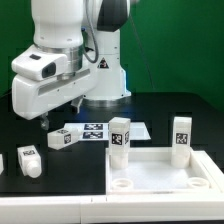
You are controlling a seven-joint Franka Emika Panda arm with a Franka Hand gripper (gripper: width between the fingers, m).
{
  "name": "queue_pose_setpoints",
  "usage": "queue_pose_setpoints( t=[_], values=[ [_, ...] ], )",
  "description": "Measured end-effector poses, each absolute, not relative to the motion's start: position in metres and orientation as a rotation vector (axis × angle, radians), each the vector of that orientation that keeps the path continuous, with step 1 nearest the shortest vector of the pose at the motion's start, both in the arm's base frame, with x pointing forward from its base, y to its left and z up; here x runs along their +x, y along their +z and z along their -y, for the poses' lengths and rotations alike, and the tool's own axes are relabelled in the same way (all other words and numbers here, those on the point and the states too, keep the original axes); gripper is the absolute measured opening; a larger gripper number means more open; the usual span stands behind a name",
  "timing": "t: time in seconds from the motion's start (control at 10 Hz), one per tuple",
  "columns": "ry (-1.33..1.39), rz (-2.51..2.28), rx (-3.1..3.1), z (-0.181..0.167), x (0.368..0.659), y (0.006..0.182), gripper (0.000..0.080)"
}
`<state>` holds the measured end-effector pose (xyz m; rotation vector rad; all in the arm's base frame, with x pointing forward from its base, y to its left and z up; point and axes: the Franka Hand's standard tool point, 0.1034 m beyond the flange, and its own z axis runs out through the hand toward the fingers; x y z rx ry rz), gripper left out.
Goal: Assemble square table
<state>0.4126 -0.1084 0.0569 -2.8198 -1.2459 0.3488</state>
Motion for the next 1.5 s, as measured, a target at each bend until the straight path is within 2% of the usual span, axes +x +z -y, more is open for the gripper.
queue_pose_setpoints(
  t=[0.4, 0.7, 0.8, 0.9, 1.2, 1.5],
  values=[
    [0.331, 1.001, -2.927, 0.105, 0.415, 0.055, 0.0649],
    [0.429, 0.263, -3.043, 0.110, 0.408, 0.050, 0.0649],
    [0.512, 0.061, -3.004, 0.114, 0.410, 0.056, 0.0649],
    [0.463, -0.018, -3.030, 0.117, 0.425, 0.057, 0.0649],
    [0.496, -0.257, -3.011, 0.109, 0.419, 0.053, 0.0649],
    [0.780, -0.488, -2.778, 0.111, 0.416, 0.046, 0.0649]
  ],
)
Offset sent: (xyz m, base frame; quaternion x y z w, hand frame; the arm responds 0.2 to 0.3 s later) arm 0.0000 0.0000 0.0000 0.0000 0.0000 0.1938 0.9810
